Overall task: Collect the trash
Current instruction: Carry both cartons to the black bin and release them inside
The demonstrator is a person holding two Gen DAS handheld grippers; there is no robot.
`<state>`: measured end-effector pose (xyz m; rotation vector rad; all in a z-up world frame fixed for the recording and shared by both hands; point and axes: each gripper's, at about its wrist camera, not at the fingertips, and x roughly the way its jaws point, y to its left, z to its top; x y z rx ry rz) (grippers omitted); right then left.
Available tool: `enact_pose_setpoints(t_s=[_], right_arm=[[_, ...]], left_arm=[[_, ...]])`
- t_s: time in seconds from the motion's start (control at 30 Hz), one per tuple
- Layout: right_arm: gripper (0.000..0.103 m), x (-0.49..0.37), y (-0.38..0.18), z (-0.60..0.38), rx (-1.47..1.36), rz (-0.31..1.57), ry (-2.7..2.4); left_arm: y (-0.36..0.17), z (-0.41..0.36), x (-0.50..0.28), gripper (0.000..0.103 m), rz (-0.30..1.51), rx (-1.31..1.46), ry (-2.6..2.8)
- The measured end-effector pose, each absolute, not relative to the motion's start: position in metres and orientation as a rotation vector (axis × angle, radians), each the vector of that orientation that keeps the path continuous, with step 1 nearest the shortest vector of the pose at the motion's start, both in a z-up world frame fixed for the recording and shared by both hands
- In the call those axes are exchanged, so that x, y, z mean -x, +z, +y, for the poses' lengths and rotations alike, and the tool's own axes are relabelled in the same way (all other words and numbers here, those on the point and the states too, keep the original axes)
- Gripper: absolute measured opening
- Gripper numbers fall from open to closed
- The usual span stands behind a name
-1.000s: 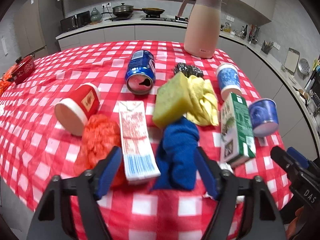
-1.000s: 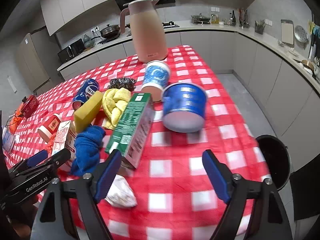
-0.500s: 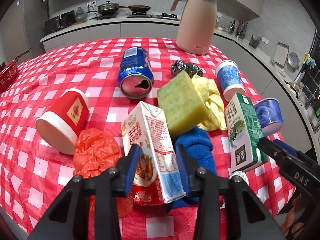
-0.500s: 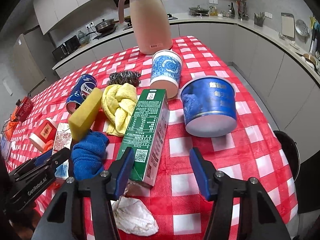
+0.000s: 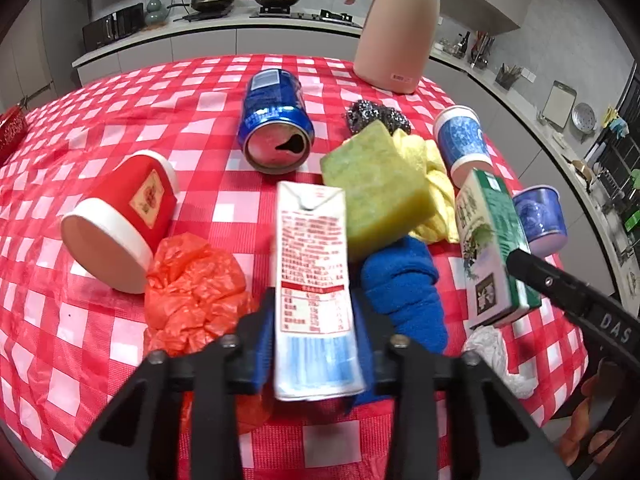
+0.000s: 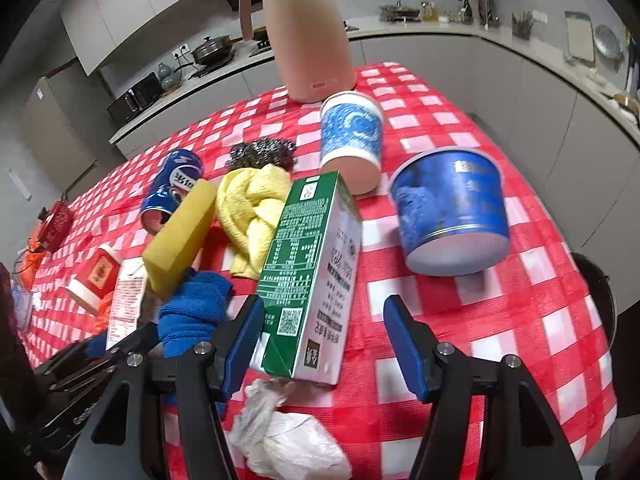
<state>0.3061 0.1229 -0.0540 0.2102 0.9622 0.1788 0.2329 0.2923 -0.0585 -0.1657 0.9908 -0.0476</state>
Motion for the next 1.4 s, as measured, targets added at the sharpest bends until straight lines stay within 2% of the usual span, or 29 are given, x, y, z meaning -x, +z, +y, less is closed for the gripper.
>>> enact_pose_setpoints(t_s=[0.13,0.3,0.37,0.4,0.43,0.63,0.93,1.2,1.4], right_arm=[[0.074,-0.308,-0.053,0.128,-0.190,0.954,0.163],[0.073,-0.311,-0.062,0.130,-0.173,0.970,0.143],[0.064,-0.312,-0.064,0.132,-0.160,0.978,0.152],[0.050,-0.313,-0.065,0.131,-0.173,0.983,0.171],[0.045,-0.313,-0.066,0.132,-0.178,0.987,0.177],[0.040,-0.308,-0.058,0.130,-0.176,0.947,0.201],[0.040,-0.290,-0.028,0.116,-0.192,0.859,0.213],[0.040,-0.264,-0.007,0.076,-0.216,0.816,0.169],[0.040,-0.245,0.007,0.012,-0.267,0.767,0.146]], left_arm=[[-0.053,0.295,-0.228,0.034,0.951,0.189,-0.063],[-0.040,0.297,-0.226,0.034,0.905,0.202,-0.082],[-0.037,0.298,-0.225,0.034,0.896,0.218,-0.092],[-0.035,0.299,-0.225,0.034,0.888,0.222,-0.096],[-0.032,0.299,-0.224,0.034,0.879,0.226,-0.100],[-0.019,0.304,-0.217,0.034,0.835,0.252,-0.093],[-0.009,0.289,-0.213,0.034,0.814,0.248,-0.134],[-0.006,0.250,-0.214,0.034,0.813,0.242,-0.193],[0.000,0.187,-0.209,0.034,0.798,0.210,-0.236]])
